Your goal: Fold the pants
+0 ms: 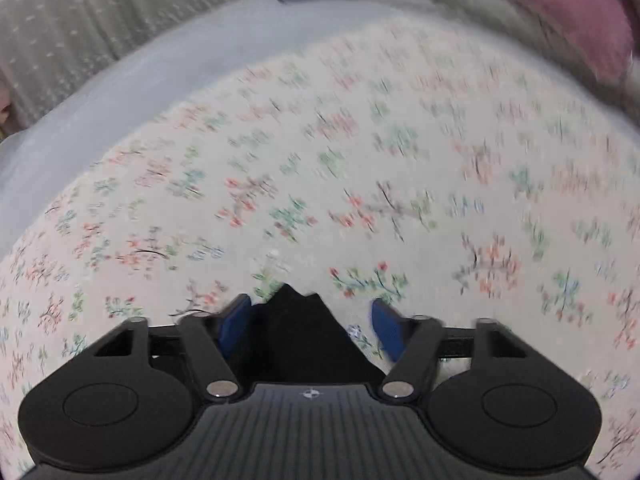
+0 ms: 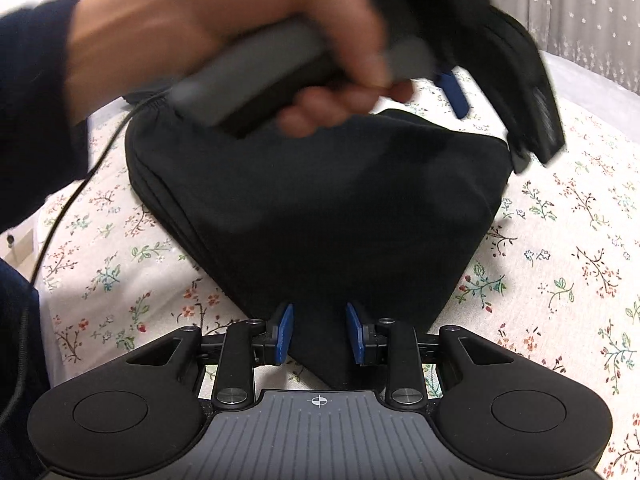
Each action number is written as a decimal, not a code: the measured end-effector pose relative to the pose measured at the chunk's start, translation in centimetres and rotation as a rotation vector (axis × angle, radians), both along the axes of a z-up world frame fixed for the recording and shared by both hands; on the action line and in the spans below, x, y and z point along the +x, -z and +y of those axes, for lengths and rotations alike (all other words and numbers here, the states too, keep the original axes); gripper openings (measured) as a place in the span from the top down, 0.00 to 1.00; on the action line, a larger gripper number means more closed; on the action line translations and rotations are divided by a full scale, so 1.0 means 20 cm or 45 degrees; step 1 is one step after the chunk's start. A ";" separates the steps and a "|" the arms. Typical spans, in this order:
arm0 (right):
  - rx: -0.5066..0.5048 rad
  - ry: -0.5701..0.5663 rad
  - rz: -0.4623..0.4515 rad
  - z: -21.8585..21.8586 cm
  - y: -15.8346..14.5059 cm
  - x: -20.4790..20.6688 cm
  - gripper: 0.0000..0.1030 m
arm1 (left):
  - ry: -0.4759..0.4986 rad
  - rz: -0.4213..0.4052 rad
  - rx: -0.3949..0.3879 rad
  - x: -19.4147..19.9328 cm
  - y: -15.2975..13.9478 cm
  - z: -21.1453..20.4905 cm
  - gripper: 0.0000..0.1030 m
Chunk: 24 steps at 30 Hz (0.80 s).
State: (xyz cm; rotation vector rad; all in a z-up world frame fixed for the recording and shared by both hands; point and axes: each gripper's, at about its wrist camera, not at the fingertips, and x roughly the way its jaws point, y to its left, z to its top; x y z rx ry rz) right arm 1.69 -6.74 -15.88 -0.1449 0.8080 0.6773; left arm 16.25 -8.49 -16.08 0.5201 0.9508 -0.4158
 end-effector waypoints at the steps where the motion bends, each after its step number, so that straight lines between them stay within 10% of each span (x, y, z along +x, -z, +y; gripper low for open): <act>1: -0.002 -0.001 -0.002 0.00 0.00 0.00 0.72 | 0.003 0.012 0.071 0.00 0.04 -0.03 0.69; 8: -0.008 -0.005 -0.006 0.01 0.00 -0.01 0.72 | -0.067 -0.044 0.030 -0.03 0.02 -0.01 0.86; 17: -0.019 0.017 0.001 0.01 0.01 0.00 0.72 | -0.318 0.036 -0.385 0.06 0.03 0.19 0.87; 24: -0.031 0.016 0.026 0.04 0.02 0.00 0.71 | -0.291 -0.021 -0.369 0.07 0.02 0.12 0.93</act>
